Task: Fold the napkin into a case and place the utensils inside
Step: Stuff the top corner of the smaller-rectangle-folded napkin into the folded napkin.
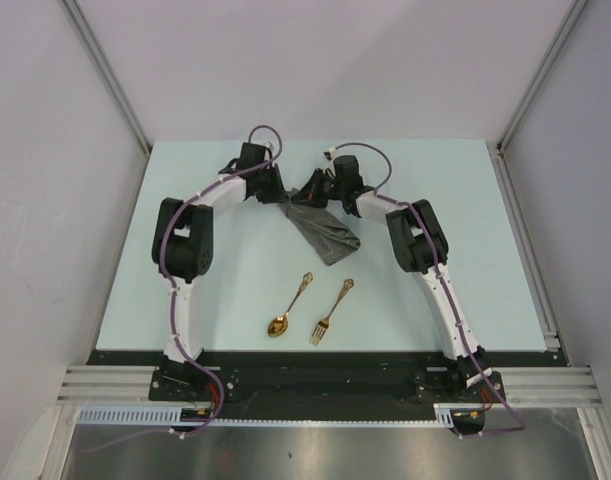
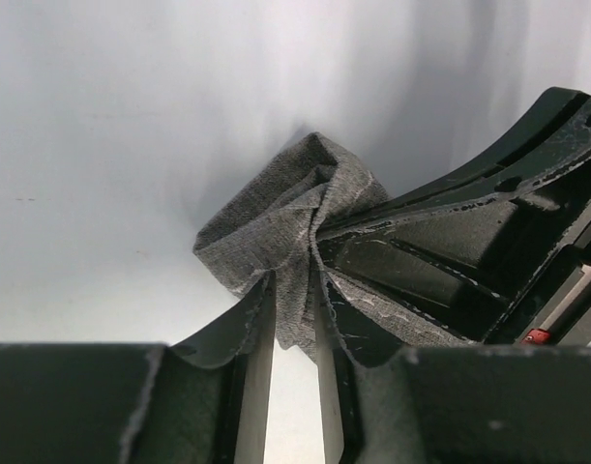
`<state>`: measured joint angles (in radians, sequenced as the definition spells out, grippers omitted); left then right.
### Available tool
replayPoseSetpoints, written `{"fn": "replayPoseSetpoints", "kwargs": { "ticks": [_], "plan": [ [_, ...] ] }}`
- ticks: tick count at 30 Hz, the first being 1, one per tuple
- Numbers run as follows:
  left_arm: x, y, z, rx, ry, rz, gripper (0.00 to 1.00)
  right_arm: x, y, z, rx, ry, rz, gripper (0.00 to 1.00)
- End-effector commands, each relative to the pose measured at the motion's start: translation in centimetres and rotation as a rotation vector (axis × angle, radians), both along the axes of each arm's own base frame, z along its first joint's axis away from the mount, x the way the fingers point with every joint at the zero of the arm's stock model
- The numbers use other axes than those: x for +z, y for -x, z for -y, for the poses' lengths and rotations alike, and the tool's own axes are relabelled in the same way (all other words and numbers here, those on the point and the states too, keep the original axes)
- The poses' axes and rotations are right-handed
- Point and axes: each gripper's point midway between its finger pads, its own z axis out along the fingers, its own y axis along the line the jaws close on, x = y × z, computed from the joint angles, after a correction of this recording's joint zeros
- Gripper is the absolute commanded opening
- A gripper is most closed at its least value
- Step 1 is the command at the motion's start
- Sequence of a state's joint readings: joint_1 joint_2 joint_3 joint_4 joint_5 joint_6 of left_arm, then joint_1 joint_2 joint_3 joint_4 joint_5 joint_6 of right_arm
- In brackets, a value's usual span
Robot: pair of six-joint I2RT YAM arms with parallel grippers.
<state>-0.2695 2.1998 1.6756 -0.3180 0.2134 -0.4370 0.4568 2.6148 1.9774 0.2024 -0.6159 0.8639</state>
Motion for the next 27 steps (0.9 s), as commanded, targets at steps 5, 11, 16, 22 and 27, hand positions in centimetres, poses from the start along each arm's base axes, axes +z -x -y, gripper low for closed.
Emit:
{"fn": "replayPoseSetpoints", "kwargs": {
  "ticks": [5,11,16,22,27],
  "plan": [
    [-0.1,-0.6,0.9,-0.024,-0.035,0.021,0.31,1.0,0.2,-0.8,0.023,-0.026,0.034,0.06],
    [-0.7,-0.6,0.8,-0.018,-0.049,0.01,0.2,1.3,0.3,-0.8,0.026,-0.026,0.036,0.06],
    [1.4,-1.0,0.8,-0.011,-0.035,0.069,0.07,1.8,0.9,-0.7,0.041,-0.036,0.039,0.05],
    [3.0,-1.0,1.1,-0.022,-0.011,0.099,0.0,2.6,1.7,-0.8,0.06,-0.063,0.046,0.05],
    [3.5,-0.7,1.8,-0.039,0.028,0.101,0.0,2.6,2.0,-1.6,0.073,-0.081,0.037,0.04]
  ]
}}
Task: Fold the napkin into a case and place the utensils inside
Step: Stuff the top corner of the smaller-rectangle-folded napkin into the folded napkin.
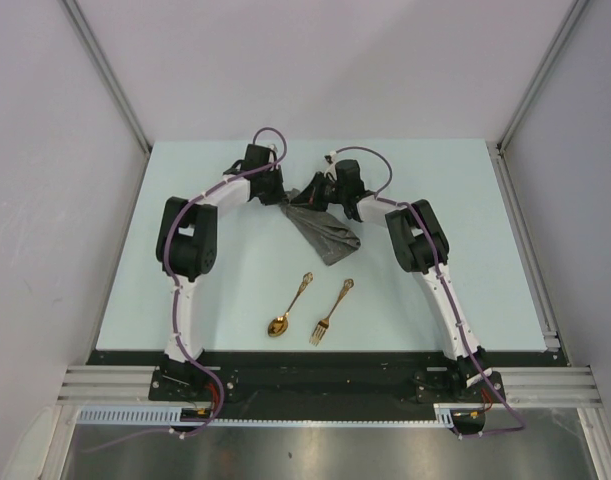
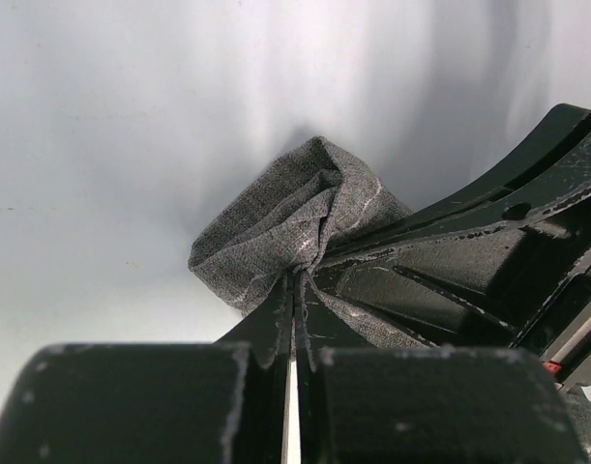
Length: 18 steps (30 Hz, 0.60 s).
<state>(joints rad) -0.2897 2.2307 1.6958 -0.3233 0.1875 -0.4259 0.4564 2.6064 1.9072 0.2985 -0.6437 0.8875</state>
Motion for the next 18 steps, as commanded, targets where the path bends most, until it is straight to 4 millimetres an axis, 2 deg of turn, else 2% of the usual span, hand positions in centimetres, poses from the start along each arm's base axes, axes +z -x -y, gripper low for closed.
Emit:
{"fn": "replayPoseSetpoints", "kwargs": {
  "ticks": [1,5,6,8,9,12,15,18],
  "plan": [
    [4.9,-0.6,1.5,-0.039,0.08,0.118,0.0,3.0,1.1,-1.8,0.053,-0.046,0.028,0.03],
    [5.5,-0.3,2.3,-0.064,0.135,0.13,0.0,2.7,1.3,-2.6,0.052,-0.08,0.006,0.03],
    [5.5,-0.1,2.6,-0.075,0.149,0.124,0.0,2.1,1.4,-2.9,0.055,-0.087,-0.011,0.03],
    [5.8,0.2,3.1,-0.092,0.184,0.124,0.0,2.4,1.4,-3.5,0.052,-0.116,-0.034,0.03],
    [5.9,0.3,3.4,-0.102,0.197,0.138,0.0,1.5,1.4,-3.6,0.046,-0.111,-0.054,0.03],
    [5.8,0.5,3.7,-0.094,0.239,0.12,0.0,1.7,1.3,-4.1,0.043,-0.181,-0.073,0.02],
    [4.4,0.7,3.4,-0.048,0.225,0.056,0.0,2.8,1.4,-4.7,0.054,-0.229,-0.089,0.03],
    [4.3,0.9,3.7,-0.066,0.235,0.067,0.0,3.0,1.1,-4.1,0.039,-0.268,-0.132,0.03]
  ]
}}
